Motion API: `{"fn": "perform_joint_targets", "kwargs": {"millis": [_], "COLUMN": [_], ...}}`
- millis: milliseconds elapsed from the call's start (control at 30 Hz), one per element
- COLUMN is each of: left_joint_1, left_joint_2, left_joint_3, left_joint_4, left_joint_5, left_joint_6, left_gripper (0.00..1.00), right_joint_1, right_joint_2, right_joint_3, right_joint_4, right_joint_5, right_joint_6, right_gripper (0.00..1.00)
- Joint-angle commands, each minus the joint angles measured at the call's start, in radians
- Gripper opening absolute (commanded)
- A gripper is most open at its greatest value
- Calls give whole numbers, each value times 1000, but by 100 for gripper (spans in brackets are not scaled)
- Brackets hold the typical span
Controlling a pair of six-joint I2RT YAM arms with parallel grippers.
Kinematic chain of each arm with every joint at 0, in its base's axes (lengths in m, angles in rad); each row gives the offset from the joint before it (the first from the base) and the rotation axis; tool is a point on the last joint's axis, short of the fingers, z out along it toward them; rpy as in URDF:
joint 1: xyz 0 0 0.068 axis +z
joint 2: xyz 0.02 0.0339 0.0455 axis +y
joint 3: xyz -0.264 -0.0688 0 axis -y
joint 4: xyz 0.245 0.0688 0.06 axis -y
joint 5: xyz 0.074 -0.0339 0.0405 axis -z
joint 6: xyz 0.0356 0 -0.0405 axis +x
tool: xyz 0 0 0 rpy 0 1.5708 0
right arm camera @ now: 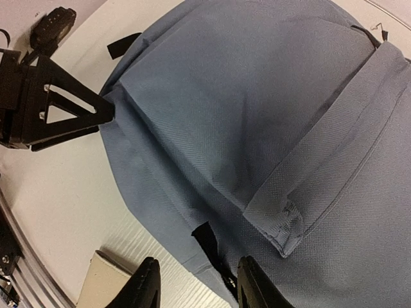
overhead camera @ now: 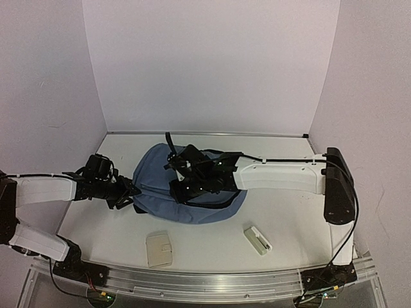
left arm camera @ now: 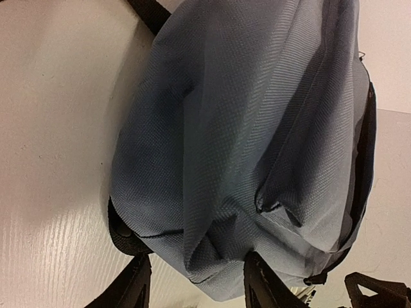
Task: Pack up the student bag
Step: Adjust the student bag at the center of the board, then zip the student bag at the center of the board.
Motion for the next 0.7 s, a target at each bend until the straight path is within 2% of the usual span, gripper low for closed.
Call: {"fn": "perform_joint_targets", "kwargs": {"millis": [0, 67, 167, 400, 500, 667], "left_joint_1": [5, 5, 5, 5, 5, 5], "left_joint_2": [35, 50, 68, 77, 71, 61], "left_joint_3": [42, 50, 49, 45, 39, 42], "left_joint_4": [62, 66, 83, 103, 114, 108], "left_joint_5": [21, 25, 40, 53, 56, 53], "left_joint_6": [26, 28, 25, 15, 11, 11], "left_gripper": [37, 29, 24, 25, 21, 7], "right_joint_1": [8, 9, 19, 22, 22, 22], "right_joint_2": [45, 65, 81, 114, 133, 163], "right_joint_3": [75, 90, 109, 127, 139, 160], "right_joint_4": [-51, -66, -77, -83, -84, -94], "right_joint_5": [67, 69, 71, 73, 81, 112], "right_joint_6": [-27, -30, -36, -44, -47, -41], "right_gripper": [41, 41, 40, 41, 41, 28]}}
